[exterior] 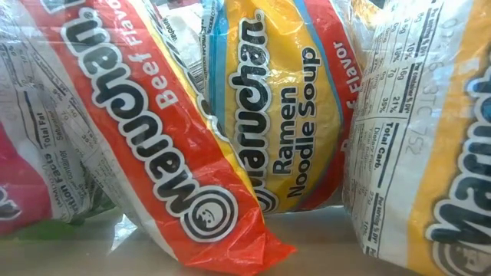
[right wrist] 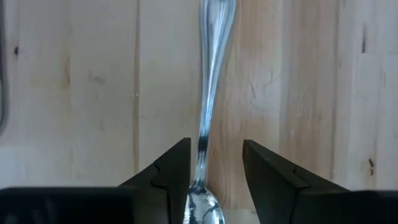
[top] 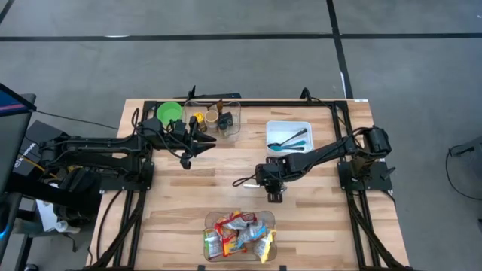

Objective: Pick & Place Food Item
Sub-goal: Put the silver spoon into the white bin

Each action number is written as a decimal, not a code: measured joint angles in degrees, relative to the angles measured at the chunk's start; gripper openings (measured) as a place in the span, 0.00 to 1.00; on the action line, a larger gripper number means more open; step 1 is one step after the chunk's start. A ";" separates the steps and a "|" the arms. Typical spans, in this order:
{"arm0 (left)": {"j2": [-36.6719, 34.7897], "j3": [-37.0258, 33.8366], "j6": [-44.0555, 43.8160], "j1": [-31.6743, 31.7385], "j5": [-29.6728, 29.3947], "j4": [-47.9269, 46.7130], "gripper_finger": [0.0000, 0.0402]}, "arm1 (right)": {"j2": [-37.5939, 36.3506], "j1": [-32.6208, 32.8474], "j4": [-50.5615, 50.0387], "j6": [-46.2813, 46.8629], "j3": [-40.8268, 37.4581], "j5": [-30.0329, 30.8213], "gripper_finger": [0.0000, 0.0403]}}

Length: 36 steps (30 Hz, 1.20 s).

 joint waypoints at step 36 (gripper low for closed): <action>-0.02 0.02 0.00 0.00 0.01 0.44 0.21 | 3.09 0.25 -0.61 -2.62 -0.08 1.10 0.13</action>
